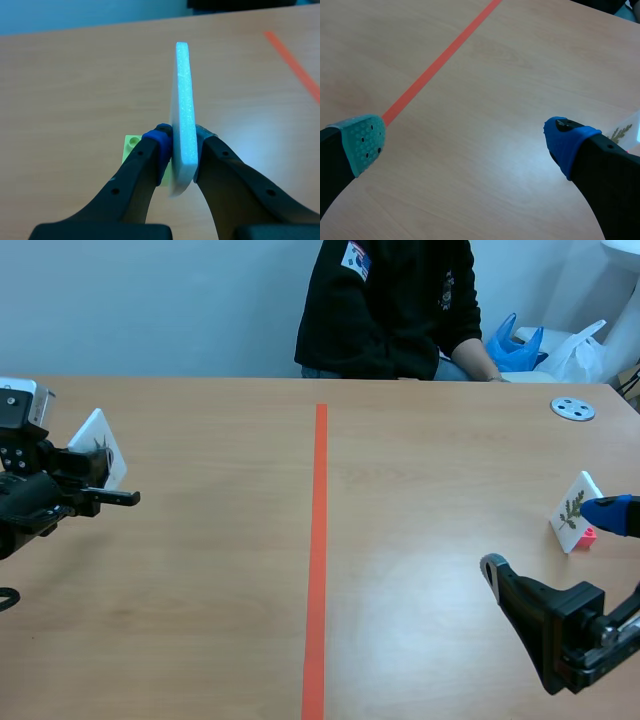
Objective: Sort the leaf by its shape. The table is split by an orange tape line. A compound leaf with several leaflets goes to the left side, a simple leaf with one blade goes to the right side. Return to the home posture when a red brick is placed on the table.
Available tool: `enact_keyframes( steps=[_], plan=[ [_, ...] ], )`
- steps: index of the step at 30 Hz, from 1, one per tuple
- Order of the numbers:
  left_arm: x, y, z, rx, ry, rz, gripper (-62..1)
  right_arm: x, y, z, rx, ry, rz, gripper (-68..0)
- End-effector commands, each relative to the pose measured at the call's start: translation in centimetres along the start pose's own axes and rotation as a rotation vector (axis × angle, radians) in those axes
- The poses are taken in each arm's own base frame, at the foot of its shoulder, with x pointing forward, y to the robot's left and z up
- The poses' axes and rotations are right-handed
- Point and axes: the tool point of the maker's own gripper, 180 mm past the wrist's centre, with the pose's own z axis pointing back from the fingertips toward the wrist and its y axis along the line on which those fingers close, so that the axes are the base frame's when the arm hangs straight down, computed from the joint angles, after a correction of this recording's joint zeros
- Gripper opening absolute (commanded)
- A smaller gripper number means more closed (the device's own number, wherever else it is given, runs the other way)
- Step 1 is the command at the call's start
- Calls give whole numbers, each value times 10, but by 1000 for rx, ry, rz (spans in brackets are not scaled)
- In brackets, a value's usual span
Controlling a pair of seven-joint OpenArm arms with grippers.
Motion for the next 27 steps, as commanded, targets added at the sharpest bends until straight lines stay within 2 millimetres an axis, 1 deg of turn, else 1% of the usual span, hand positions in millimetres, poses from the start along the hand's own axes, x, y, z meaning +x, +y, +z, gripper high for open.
enact_keyframes(
  steps=[1, 4, 7, 10, 14, 16, 19, 21, 25, 27],
  plan=[
    [11, 2, -8, 5, -45, 11, -577, 12, -4, -1, -6, -38, 14, 4],
    [-1, 13, -16, 35, -40, 44, -577, 12, -4, -1, -6, -38, 14, 4],
    [-12, 22, -19, 63, -32, 83, -577, 12, -4, -1, -6, -37, 14, 4],
    [-28, 29, -19, 84, -7, 96, -577, 12, -4, -1, -6, -38, 14, 4],
    [-41, 33, -16, 99, 9, 104, -571, 12, -4, -1, -6, -38, 14, 4],
    [-47, 34, -14, 104, 21, 107, -515, 12, -4, -1, -6, -38, 14, 4],
    [-53, 35, -13, 108, 31, 110, -408, 12, -4, -1, -6, -38, 14, 4],
    [-52, 35, -12, 108, 25, 109, -313, 13, -4, -1, -6, -38, 14, 4],
    [-42, 34, -14, 104, -12, 105, -82, 13, -4, -2, -7, -39, 14, 4],
    [-33, 33, -14, 98, -33, 97, -4, 13, -4, -2, -7, -41, 15, 4]
  ],
)
